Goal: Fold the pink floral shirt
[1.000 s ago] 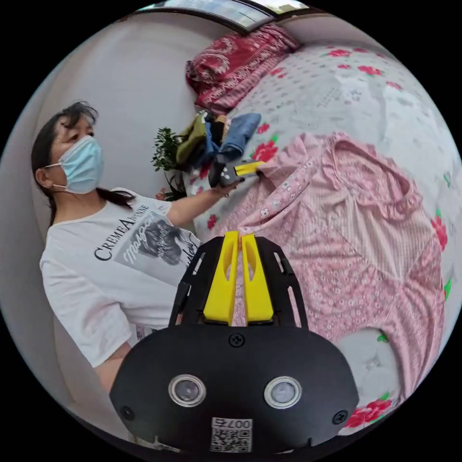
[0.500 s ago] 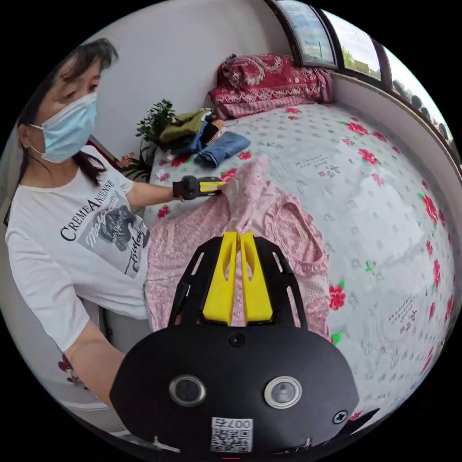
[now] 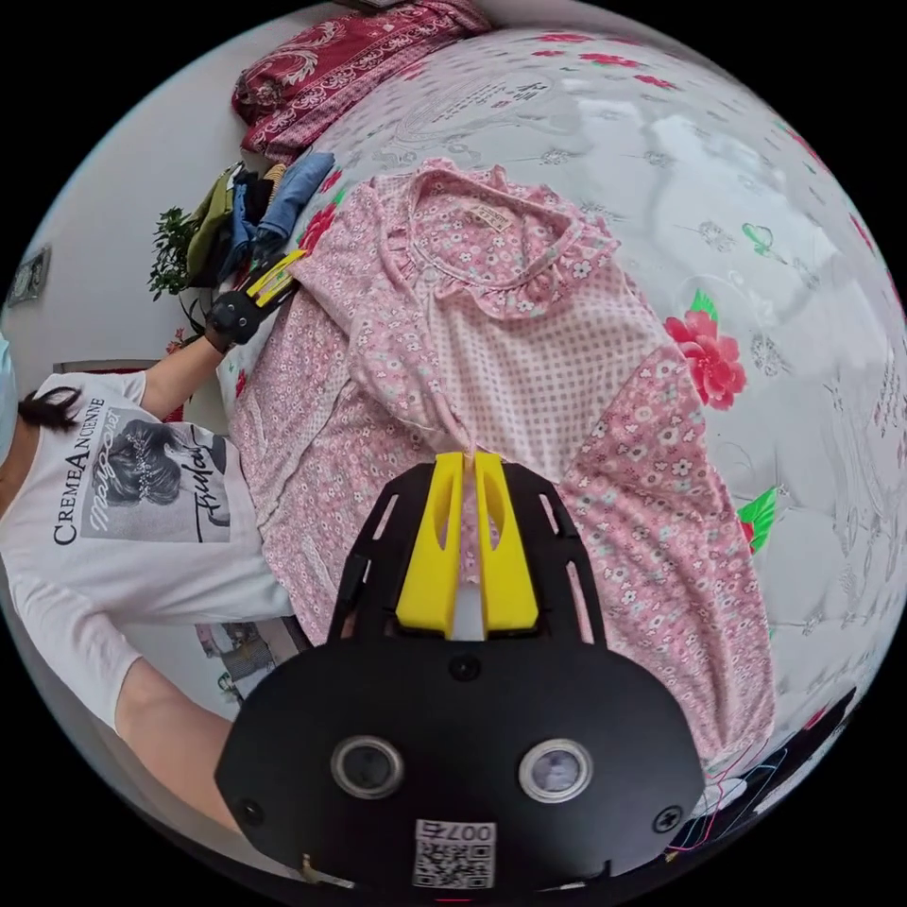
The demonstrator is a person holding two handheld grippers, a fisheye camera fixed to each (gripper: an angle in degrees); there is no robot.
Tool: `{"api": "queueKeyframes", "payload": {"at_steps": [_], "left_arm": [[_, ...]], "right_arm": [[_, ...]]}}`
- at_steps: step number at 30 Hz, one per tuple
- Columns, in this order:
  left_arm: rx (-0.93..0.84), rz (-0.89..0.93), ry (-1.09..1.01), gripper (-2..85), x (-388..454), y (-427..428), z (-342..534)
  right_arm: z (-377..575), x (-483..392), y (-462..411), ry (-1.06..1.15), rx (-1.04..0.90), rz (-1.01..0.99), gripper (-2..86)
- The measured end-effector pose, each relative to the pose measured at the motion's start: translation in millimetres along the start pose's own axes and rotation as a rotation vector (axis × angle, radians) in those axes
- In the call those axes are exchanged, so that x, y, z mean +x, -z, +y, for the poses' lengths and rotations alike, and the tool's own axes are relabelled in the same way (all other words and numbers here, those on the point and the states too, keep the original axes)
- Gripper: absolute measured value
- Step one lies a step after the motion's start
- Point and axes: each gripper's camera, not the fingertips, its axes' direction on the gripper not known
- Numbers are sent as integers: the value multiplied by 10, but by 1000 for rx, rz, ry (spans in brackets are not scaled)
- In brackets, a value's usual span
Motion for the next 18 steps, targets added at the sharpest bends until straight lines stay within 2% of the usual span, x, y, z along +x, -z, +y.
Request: {"api": "queueKeyframes", "payload": {"at_steps": [3,7,11,15,18], "left_arm": [[-9,110,62,100,-234,40,41],[-33,261,202,145,-677,139,212],[-22,353,265,148,-891,216,282],[1,242,153,129,-773,-46,132],[-15,262,136,125,-778,-298,-16]], "right_arm": [[285,-120,80,-72,182,92,47],[733,-467,22,-177,445,16,75],[834,-1094,-415,-144,526,52,85],[514,-1916,-942,-86,518,278,93],[208,-2303,-1213,-76,513,355,97]]}}
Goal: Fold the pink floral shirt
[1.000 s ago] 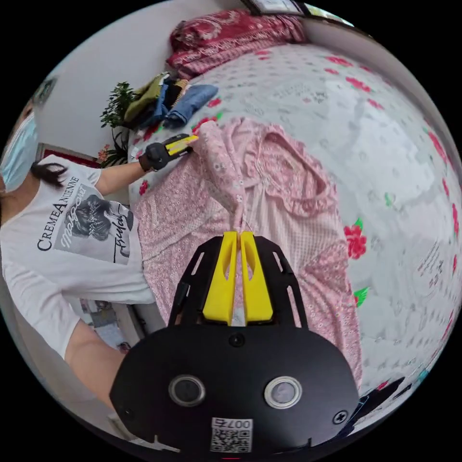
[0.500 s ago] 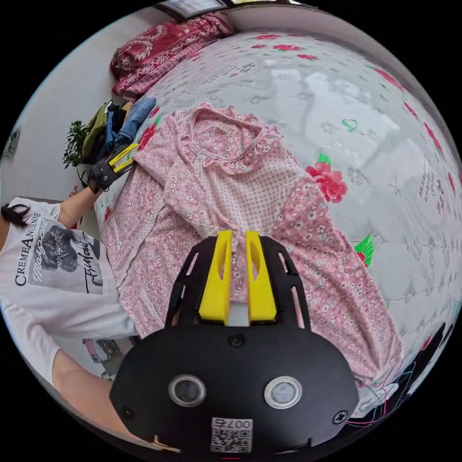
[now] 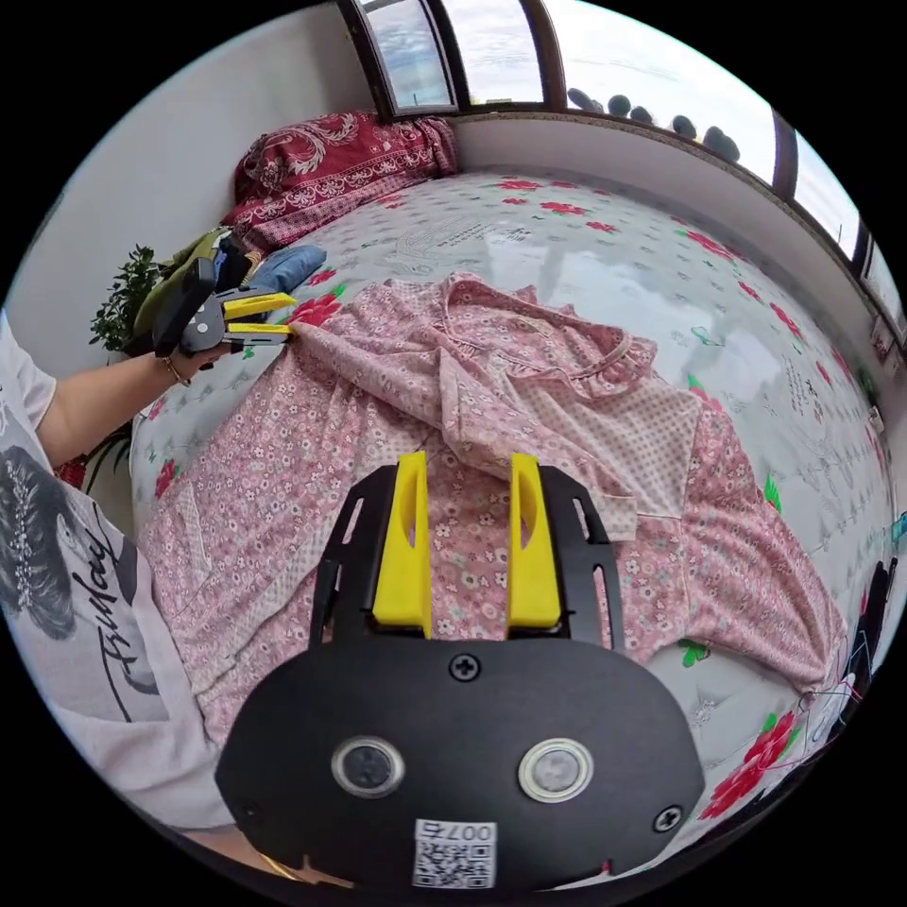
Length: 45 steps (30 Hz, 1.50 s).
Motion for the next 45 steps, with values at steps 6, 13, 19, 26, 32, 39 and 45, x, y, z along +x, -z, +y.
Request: {"api": "queueKeyframes", "payload": {"at_steps": [6,13,19,26,32,39,45], "left_arm": [[-39,85,60,121,-122,65,127],[-63,231,172,128,-513,475,588],[5,291,188,104,-978,566,349],[50,288,94,90,-1210,204,-517],[54,353,-83,101,-1168,-103,-997],[57,381,-290,105,-1099,-386,-1250],[52,430,-326,2,-1185,-472,-1347]], "right_arm": [[-192,-471,-379,-16,-39,346,68],[-400,-616,-141,114,-56,516,28],[-585,-442,266,276,-73,454,1],[-383,-388,193,577,-476,23,4],[-581,445,238,240,-304,-130,31],[-817,1233,-221,152,-296,-52,21],[-972,1349,-405,252,-409,-134,1]]}}
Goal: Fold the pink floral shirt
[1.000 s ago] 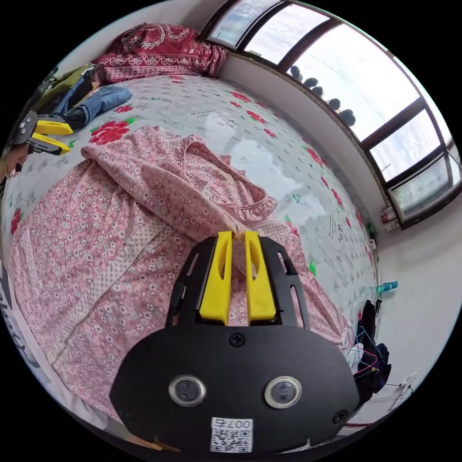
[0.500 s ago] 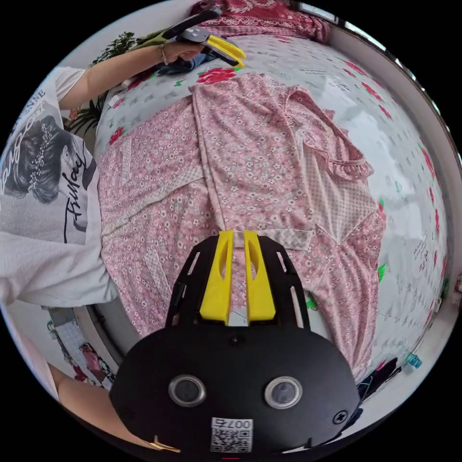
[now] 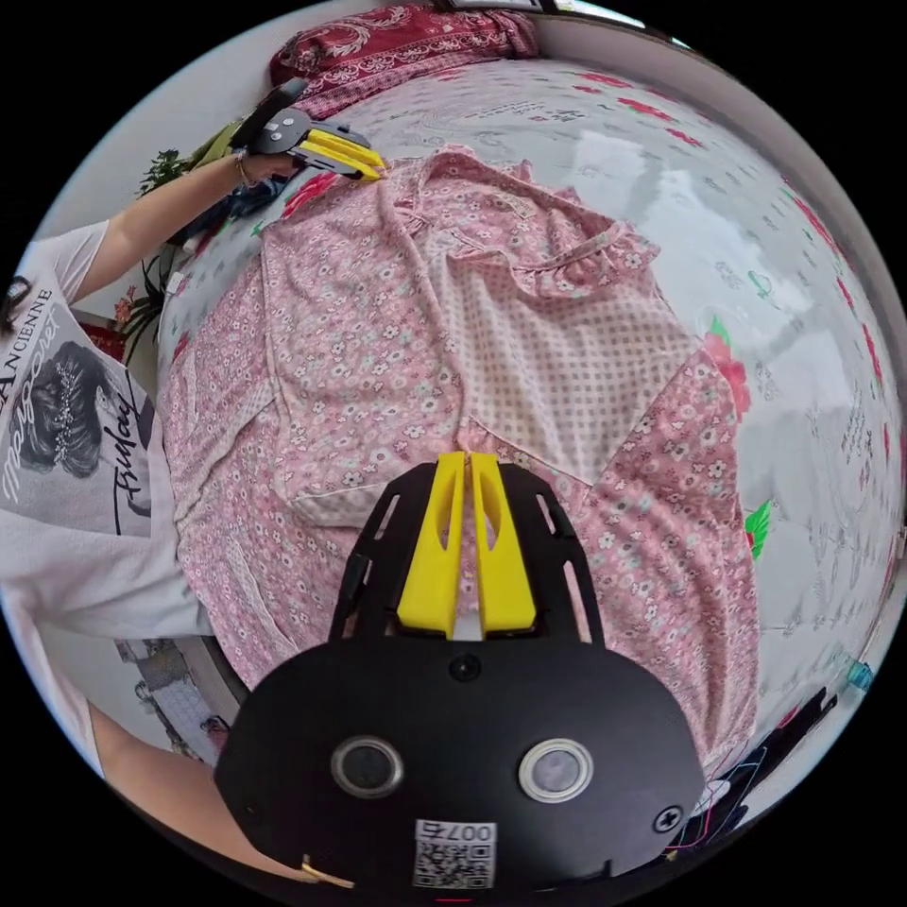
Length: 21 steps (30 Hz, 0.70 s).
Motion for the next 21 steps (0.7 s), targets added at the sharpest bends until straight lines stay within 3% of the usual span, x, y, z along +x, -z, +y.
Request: {"api": "queueKeyframes", "payload": {"at_steps": [7,12,14,19,21], "left_arm": [[58,-68,82,-9,-198,106,-29],[46,-13,135,-6,-273,-5,-36],[50,-1,159,-1,-297,30,-16],[98,-55,221,47,-323,299,206],[112,-102,263,48,-315,446,329]], "right_arm": [[-358,210,423,105,-24,302,-1],[-615,554,-13,70,-133,246,9],[-583,623,-43,23,-92,223,19],[52,607,434,-214,312,154,61],[316,428,448,-248,340,164,67]]}}
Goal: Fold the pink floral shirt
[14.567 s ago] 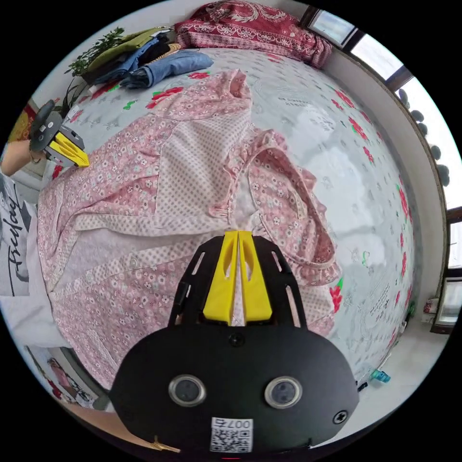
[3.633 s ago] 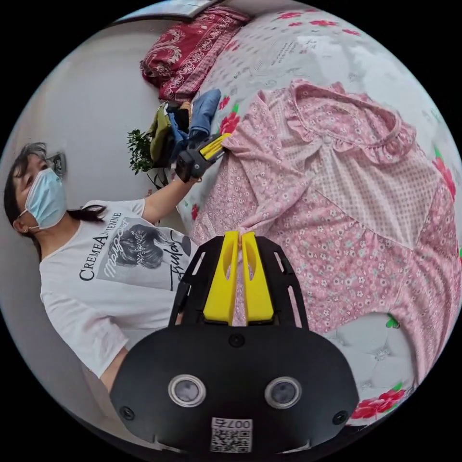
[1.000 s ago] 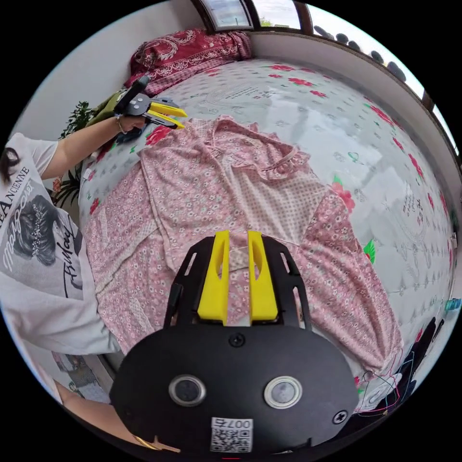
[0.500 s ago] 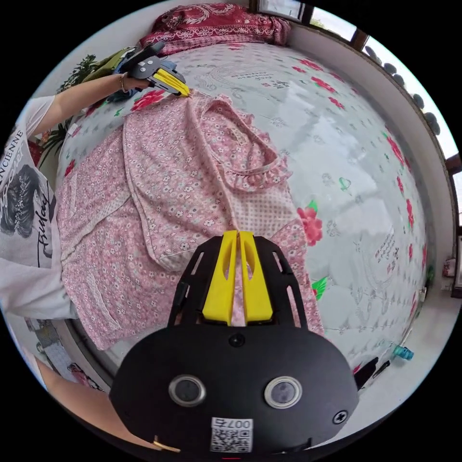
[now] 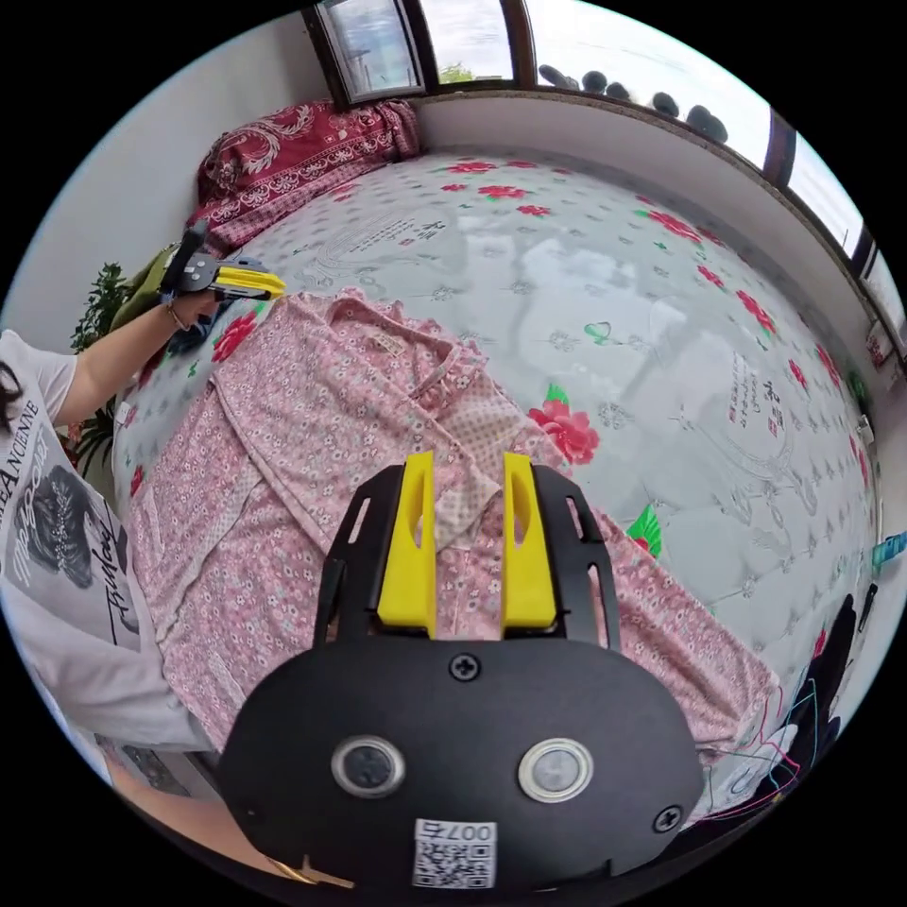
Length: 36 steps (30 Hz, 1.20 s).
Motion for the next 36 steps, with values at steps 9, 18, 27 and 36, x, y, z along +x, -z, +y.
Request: {"api": "queueKeyframes", "payload": {"at_steps": [9,18,27,36], "left_arm": [[-3,-17,88,39,573,570,590],[-160,-10,-65,-2,1255,177,792],[-97,49,64,1,1048,568,895],[-3,219,201,8,1281,1098,1123]], "right_arm": [[937,-982,-450,189,-119,236,41],[1064,-1020,-622,330,-270,277,1],[1483,-568,-75,-101,-82,102,35],[3342,735,909,-961,516,-20,85]]}}
